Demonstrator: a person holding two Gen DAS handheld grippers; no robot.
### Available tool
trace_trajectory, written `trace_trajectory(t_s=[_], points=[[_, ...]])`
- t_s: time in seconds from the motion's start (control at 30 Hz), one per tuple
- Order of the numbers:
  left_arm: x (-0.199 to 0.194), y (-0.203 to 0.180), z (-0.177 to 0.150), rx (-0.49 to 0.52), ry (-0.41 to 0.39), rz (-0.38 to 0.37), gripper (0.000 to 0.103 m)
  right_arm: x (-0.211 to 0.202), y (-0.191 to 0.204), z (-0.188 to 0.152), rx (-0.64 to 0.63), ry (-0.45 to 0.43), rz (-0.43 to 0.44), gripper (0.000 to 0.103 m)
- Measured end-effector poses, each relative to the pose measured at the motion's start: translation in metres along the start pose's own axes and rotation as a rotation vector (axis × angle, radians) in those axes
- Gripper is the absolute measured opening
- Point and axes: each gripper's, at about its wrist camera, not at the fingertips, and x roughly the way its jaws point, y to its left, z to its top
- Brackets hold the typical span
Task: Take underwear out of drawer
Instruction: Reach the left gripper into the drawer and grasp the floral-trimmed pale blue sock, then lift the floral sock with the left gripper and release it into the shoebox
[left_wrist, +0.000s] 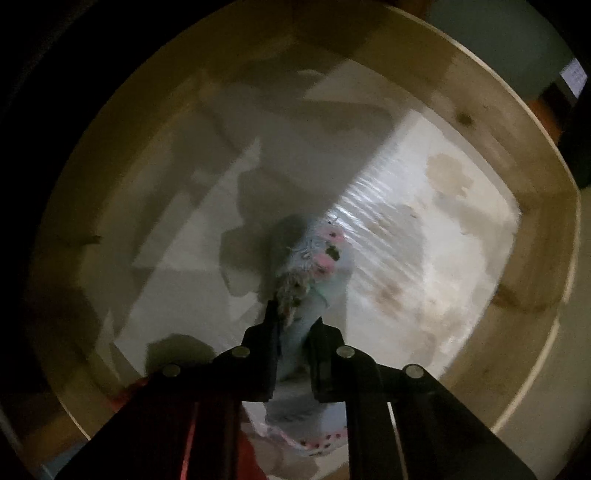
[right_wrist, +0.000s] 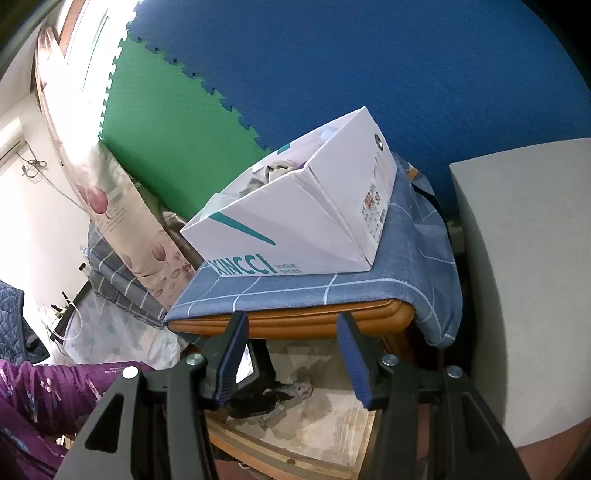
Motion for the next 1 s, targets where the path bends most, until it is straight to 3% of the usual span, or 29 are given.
trace_trajectory(t_s=[0.17,0.47,0.63,1.0], points=[[-0.023,-0.031,-0.001,0.104,-0.048,0.001,0.010,-0.004,-0.007,0.002,0.038,-0.020,0.010,0.051],[-0.103,-0.046,0.003,0.124,-0.229,0.002,0.010,-0.009,-0.012,0.000,0.058,-0.035,-0.002,0.051],[-0.153,-0.062,-0.001,0.097,-0.329,-0.002,0.011,-0.007,-0.007,0.000,0.037,-0.026,-0.012,0.051],[-0.189,-0.068,-0.012,-0.002,-0.440,0.006,0.011,-0.007,-0.004,0.000,0.016,-0.019,-0.025,0.051]])
